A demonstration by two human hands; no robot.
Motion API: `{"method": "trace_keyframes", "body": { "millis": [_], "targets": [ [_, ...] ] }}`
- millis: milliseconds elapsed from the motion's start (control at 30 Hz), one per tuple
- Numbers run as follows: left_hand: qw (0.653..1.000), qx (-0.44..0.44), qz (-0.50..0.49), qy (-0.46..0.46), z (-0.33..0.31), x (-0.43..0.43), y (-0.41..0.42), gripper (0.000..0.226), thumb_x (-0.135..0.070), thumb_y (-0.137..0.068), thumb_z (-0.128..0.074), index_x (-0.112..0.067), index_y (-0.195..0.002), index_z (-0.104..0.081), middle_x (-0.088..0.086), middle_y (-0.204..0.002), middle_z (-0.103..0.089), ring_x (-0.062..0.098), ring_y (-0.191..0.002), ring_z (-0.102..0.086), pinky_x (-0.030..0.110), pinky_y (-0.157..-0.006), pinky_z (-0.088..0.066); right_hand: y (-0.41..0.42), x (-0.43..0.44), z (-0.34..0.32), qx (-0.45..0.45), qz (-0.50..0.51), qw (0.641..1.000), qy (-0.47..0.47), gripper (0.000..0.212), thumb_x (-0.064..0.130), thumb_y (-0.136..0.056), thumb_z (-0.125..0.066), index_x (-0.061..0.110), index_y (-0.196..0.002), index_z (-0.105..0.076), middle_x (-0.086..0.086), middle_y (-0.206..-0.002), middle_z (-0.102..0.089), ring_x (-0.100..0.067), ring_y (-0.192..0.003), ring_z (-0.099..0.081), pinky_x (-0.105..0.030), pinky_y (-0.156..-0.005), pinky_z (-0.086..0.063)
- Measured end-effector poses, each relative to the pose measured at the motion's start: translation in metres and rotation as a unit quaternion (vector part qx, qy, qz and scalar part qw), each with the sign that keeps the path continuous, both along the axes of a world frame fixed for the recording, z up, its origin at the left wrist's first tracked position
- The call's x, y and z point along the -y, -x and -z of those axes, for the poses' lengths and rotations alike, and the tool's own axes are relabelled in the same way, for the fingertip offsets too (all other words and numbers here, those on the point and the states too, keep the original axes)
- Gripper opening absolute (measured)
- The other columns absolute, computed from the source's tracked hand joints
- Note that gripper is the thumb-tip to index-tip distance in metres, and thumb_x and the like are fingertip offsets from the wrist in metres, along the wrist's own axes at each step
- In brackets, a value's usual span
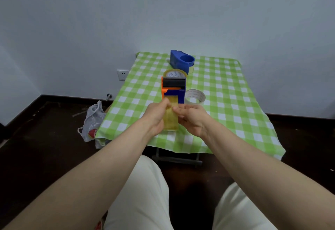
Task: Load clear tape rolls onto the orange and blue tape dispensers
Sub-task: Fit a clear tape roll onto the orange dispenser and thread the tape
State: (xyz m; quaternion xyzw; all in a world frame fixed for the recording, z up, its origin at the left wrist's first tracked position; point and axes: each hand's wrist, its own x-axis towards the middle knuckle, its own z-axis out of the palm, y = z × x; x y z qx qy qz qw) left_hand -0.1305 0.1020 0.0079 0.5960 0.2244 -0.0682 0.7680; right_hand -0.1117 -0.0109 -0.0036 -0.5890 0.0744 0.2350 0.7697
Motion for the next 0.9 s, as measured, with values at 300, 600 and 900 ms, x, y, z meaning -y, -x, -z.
{"method": "trace_keyframes", "body": {
  "millis": [300,600,900],
  "targets": [
    [0.999,-0.027,-0.025,-0.028,0.005,-0.003,-0.009,0.021,-0.015,-0.088,-0.051,-0.003,-0.095,-0.067,0.019,-0.095,-0.069,0.033,-0.08,-0.065,0.059,-0.086,-0.052,0.007,0.001,0.003,0.089,-0.036,0.993,0.072,0.034,-0.009,-0.08,-0.061,-0.013,-0.113,-0.055,-0.014,-0.088,-0.061,-0.025,-0.081,-0.058,-0.037,-0.081,-0.047],
    [1.0,-0.007,-0.01,-0.017,0.003,0.002,-0.003,0.015,-0.005,-0.084,-0.046,-0.001,-0.084,-0.061,0.021,-0.082,-0.061,0.031,-0.073,-0.059,0.044,-0.075,-0.051,0.0,0.003,-0.004,-0.004,0.014,0.999,0.032,0.022,0.025,-0.085,-0.062,0.013,-0.068,-0.057,0.003,-0.053,-0.055,-0.013,-0.055,-0.051,-0.027,-0.063,-0.044],
    [0.998,-0.028,-0.053,-0.013,0.01,0.0,-0.008,0.019,-0.012,-0.089,-0.047,-0.002,-0.086,-0.062,0.021,-0.091,-0.064,0.031,-0.073,-0.061,0.054,-0.087,-0.05,0.002,0.002,0.004,0.041,-0.031,0.997,0.056,0.004,-0.001,-0.085,-0.06,-0.001,-0.088,-0.063,-0.005,-0.067,-0.067,-0.02,-0.071,-0.061,-0.031,-0.074,-0.051]
  ]
}}
